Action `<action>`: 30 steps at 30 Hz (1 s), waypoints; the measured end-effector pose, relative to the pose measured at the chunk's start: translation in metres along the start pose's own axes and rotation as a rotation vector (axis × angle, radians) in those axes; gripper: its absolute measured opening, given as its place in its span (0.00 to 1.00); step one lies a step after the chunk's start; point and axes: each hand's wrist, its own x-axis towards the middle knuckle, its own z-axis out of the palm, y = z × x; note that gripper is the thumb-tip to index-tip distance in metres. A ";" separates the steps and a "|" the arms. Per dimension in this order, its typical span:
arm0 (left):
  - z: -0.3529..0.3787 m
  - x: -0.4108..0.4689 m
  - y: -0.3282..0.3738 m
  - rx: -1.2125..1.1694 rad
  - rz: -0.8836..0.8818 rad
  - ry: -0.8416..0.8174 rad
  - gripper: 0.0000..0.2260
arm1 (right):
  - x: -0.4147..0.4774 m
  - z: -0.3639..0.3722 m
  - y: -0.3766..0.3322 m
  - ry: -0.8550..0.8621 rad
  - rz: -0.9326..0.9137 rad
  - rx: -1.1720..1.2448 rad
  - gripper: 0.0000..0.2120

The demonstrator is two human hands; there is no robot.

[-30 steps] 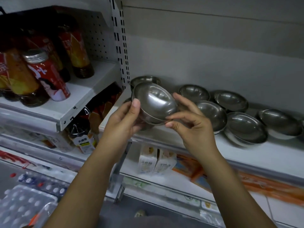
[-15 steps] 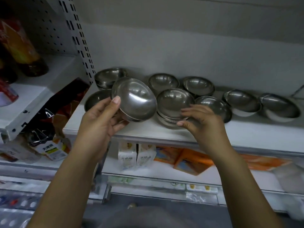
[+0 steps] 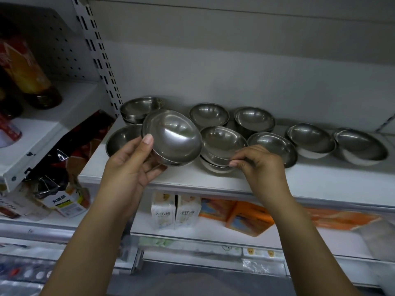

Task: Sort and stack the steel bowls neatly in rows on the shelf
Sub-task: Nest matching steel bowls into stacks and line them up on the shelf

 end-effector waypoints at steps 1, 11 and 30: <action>0.000 0.000 0.000 -0.008 0.003 0.005 0.22 | 0.000 0.000 0.000 0.013 0.017 0.021 0.05; 0.007 -0.001 0.002 0.020 -0.015 -0.051 0.22 | 0.006 -0.024 -0.025 0.238 0.185 0.381 0.12; 0.033 -0.025 -0.025 -0.070 -0.170 -0.099 0.33 | -0.033 -0.004 -0.051 -0.010 -0.168 0.321 0.02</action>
